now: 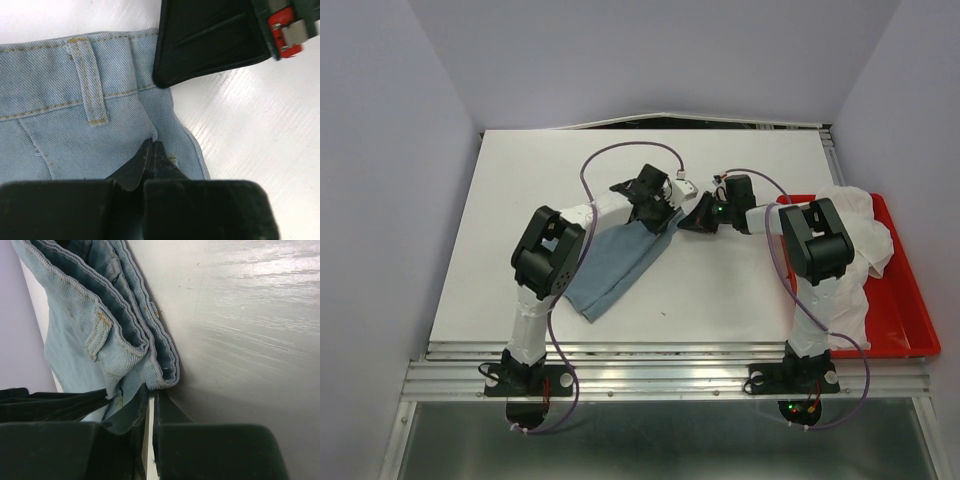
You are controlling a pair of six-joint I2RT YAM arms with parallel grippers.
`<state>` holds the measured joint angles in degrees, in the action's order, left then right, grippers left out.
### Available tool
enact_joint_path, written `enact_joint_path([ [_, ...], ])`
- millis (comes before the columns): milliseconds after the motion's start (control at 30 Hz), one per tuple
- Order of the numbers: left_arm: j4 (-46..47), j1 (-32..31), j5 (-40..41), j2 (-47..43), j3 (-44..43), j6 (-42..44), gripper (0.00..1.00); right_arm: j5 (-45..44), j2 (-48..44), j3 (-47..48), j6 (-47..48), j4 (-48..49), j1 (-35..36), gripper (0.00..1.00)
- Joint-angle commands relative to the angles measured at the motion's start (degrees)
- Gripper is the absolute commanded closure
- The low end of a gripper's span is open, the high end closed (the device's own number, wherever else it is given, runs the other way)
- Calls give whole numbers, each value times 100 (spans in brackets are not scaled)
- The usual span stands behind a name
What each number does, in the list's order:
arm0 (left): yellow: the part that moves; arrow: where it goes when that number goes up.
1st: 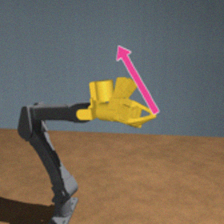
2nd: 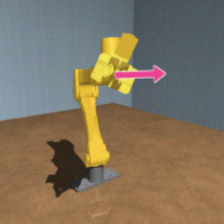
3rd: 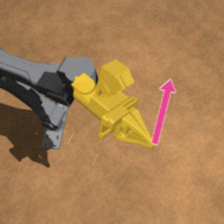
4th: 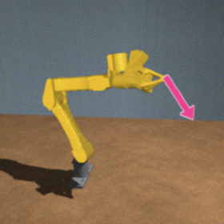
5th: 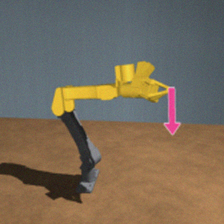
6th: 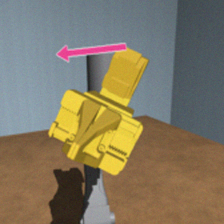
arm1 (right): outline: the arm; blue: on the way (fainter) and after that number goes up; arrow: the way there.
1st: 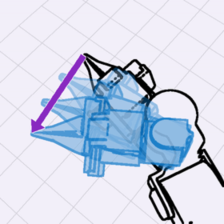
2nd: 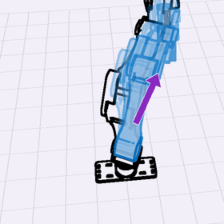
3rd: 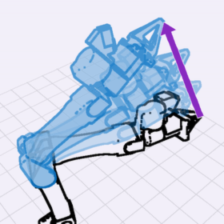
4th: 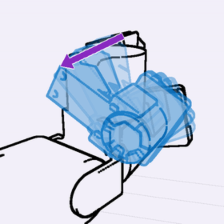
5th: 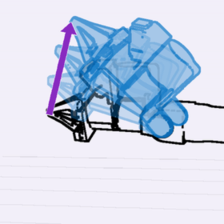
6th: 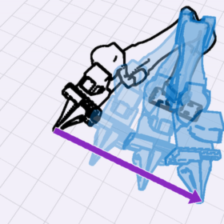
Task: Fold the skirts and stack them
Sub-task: Fold the skirt
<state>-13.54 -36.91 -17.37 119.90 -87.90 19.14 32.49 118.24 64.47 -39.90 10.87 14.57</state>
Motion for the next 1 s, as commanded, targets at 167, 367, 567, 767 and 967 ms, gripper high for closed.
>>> enact_joint_path([
  [167, -429, -229, -311, -590, -693, -208, 100, -709, 288, -242, 281, -560, 11, 99],
  [367, -535, -291, -329, -310, -860, -244, 100, -744, 226, -286, 272, -560, 11, 99],
  [567, -536, -291, -276, 218, -765, -252, 100, -963, 69, -321, 447, -718, 11, 99],
  [767, -351, -273, -504, 332, -439, -261, 100, -1122, -239, -348, 764, -929, -103, 92],
  [967, -272, -238, -777, 500, -421, -314, 100, -771, -380, -285, 1106, -1280, -103, 56],
])
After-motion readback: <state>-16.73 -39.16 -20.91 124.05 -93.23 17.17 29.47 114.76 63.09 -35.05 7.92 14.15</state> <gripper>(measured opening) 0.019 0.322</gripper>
